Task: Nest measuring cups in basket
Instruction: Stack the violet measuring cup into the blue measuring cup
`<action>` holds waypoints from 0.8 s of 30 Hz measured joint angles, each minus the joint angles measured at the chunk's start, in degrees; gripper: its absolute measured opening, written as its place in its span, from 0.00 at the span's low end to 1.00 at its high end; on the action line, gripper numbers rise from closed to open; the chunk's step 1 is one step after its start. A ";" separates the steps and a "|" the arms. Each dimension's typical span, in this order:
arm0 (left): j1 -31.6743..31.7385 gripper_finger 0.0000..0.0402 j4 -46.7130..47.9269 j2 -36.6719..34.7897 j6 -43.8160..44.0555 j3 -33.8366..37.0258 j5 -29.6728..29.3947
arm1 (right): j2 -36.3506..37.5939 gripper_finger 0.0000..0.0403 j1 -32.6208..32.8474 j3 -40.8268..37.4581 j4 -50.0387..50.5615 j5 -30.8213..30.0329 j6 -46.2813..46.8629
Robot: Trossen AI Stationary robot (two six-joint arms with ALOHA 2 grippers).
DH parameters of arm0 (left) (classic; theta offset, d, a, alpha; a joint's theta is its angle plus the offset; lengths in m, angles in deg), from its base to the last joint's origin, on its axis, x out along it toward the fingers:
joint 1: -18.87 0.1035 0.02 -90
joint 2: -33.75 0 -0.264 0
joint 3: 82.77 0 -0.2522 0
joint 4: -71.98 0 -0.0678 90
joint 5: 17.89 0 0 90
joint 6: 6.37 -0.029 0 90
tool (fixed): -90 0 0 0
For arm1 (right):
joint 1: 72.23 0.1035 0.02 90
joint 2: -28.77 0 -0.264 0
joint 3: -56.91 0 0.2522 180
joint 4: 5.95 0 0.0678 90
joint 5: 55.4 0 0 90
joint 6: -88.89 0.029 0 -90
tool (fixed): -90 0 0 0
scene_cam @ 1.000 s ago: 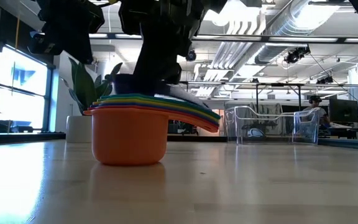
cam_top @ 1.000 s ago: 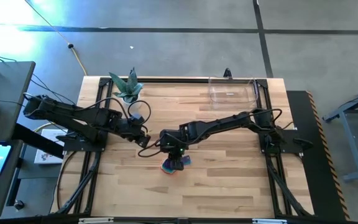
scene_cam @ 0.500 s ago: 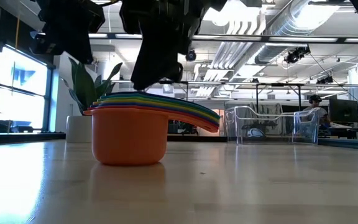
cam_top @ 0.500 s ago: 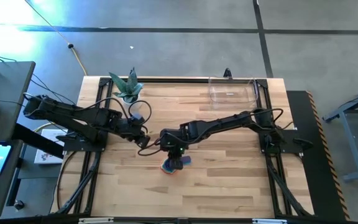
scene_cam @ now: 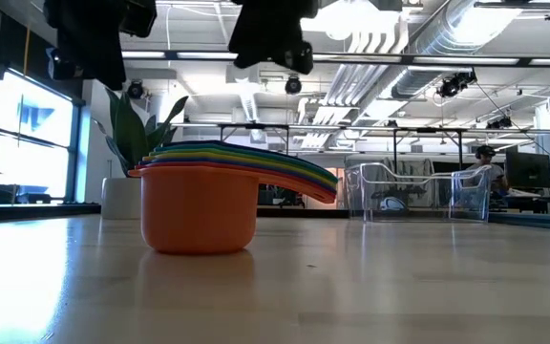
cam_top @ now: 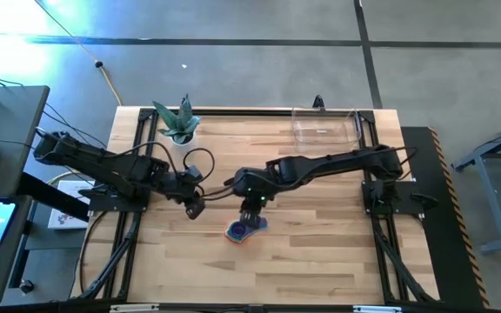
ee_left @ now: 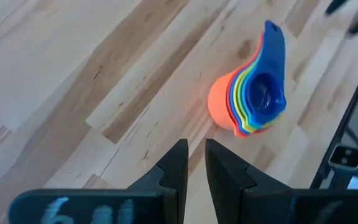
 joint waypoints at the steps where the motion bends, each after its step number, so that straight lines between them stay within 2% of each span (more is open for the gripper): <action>1: -0.27 0.12 0.02 0.00 -0.74 0.00 0.01 | 0.39 0.19 0.11 0.00 0.57 0.13 1.49; 8: -2.07 0.12 -0.01 -0.01 -5.14 0.00 0.02 | 2.04 0.19 2.33 0.02 3.15 1.57 9.91; 11: -2.79 0.12 -0.02 -0.01 -6.29 0.00 0.12 | 2.04 0.22 3.66 0.02 4.19 1.84 13.45; 17: -4.04 0.12 -0.02 -0.01 -8.93 0.00 0.34 | 1.59 0.38 5.73 0.02 4.32 0.12 18.43; 24: -4.87 0.12 -0.01 -0.01 -9.38 0.00 0.36 | 1.60 0.60 6.53 -0.03 6.28 -0.22 14.71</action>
